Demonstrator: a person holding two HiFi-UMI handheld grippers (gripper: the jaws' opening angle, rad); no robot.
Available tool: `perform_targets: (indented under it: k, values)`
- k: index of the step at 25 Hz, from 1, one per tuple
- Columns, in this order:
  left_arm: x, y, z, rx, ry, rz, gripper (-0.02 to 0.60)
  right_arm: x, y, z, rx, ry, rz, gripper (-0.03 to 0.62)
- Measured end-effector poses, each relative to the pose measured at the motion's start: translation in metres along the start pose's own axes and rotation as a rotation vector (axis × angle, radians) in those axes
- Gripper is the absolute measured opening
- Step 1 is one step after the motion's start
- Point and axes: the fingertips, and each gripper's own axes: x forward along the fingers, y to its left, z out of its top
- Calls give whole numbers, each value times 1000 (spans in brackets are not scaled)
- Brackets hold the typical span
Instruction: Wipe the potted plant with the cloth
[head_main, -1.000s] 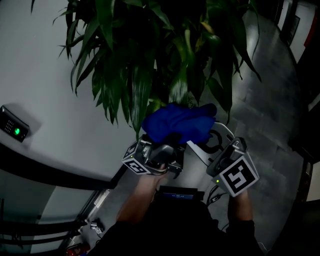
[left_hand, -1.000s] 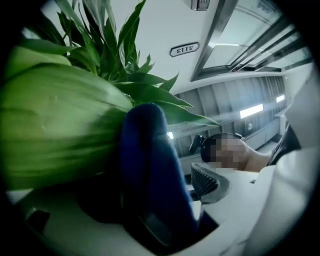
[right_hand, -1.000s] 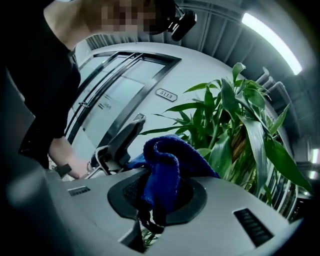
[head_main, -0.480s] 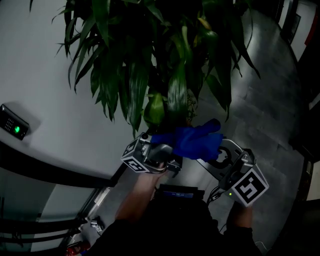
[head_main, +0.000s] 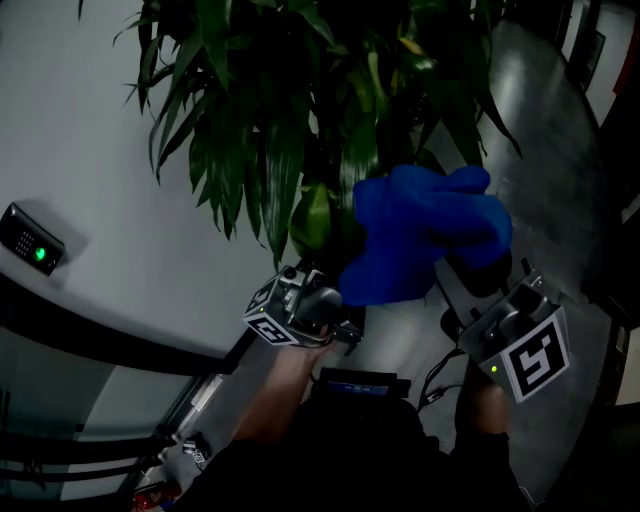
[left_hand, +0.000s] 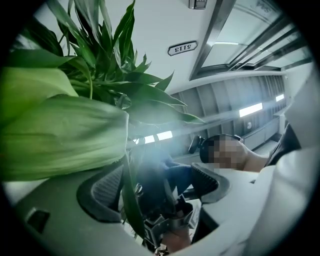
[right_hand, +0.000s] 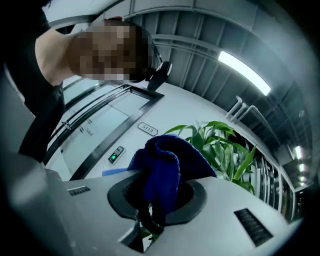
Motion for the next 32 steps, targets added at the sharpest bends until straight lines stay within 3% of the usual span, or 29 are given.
perform_targets:
  k: [3, 7, 17, 24, 32]
  values:
    - [0, -3, 0, 5, 0, -1, 417, 22, 11, -34, -56, 96, 51, 75]
    - [-1, -2, -1, 5, -1, 13, 417, 25, 27, -75, -15, 203, 88, 75]
    - [-2, 8, -3, -4, -11, 30, 417, 15, 45, -96, -3, 239, 145, 75]
    - [-3, 12, -5, 19, -4, 45, 417, 0, 75, -117, -14, 291, 269, 75]
    - [-6, 12, -15, 106, 61, 67, 417, -19, 104, -135, -22, 325, 417, 75]
